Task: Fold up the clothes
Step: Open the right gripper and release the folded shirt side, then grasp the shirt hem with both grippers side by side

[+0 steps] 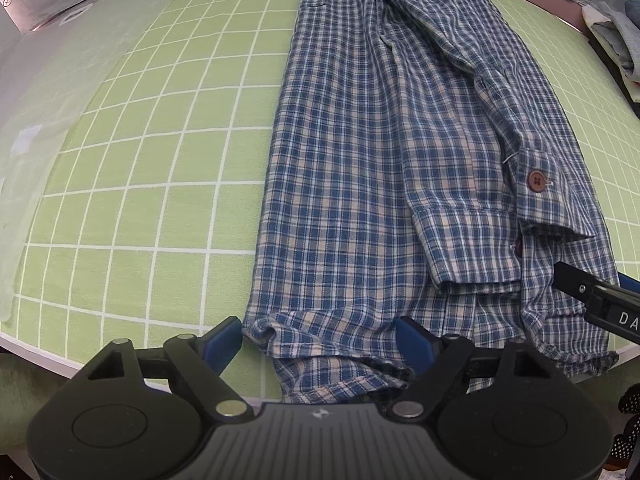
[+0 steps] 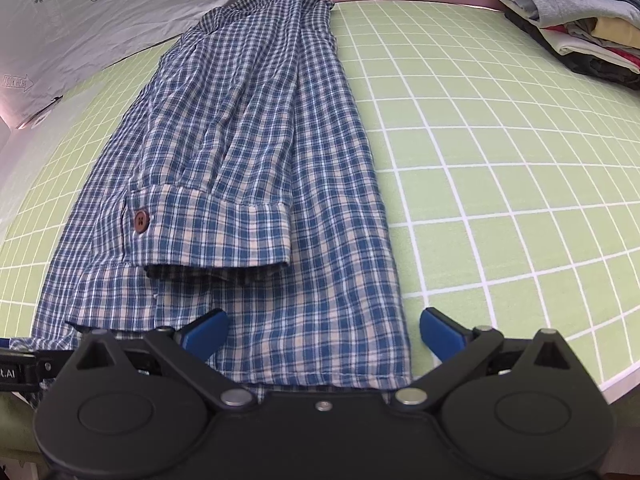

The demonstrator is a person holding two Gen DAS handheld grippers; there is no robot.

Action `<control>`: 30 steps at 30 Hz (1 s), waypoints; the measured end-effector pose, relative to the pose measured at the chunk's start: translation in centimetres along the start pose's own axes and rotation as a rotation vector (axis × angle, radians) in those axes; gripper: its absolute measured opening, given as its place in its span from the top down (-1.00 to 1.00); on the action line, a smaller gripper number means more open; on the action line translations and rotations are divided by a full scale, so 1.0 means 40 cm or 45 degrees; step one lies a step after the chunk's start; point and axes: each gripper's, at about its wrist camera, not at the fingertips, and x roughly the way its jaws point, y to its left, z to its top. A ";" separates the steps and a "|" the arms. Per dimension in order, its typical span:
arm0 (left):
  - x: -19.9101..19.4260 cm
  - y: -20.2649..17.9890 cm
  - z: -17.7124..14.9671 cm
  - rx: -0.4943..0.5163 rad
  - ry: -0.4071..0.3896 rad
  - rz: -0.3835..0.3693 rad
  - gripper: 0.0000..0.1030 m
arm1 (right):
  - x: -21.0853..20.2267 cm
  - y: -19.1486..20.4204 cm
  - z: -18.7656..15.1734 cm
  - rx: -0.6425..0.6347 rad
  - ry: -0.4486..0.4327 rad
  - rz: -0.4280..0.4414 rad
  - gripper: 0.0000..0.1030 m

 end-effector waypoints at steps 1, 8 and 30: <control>0.000 -0.006 -0.001 0.004 0.000 0.001 -0.56 | 0.000 0.001 -0.001 -0.003 0.001 -0.002 -1.00; 0.001 -0.025 -0.018 0.014 -0.006 -0.019 -0.17 | 0.000 0.014 -0.004 -0.042 0.033 -0.022 -0.99; -0.081 0.000 -0.023 -0.037 -0.046 -0.140 0.81 | -0.051 -0.017 0.048 0.019 -0.001 0.195 0.86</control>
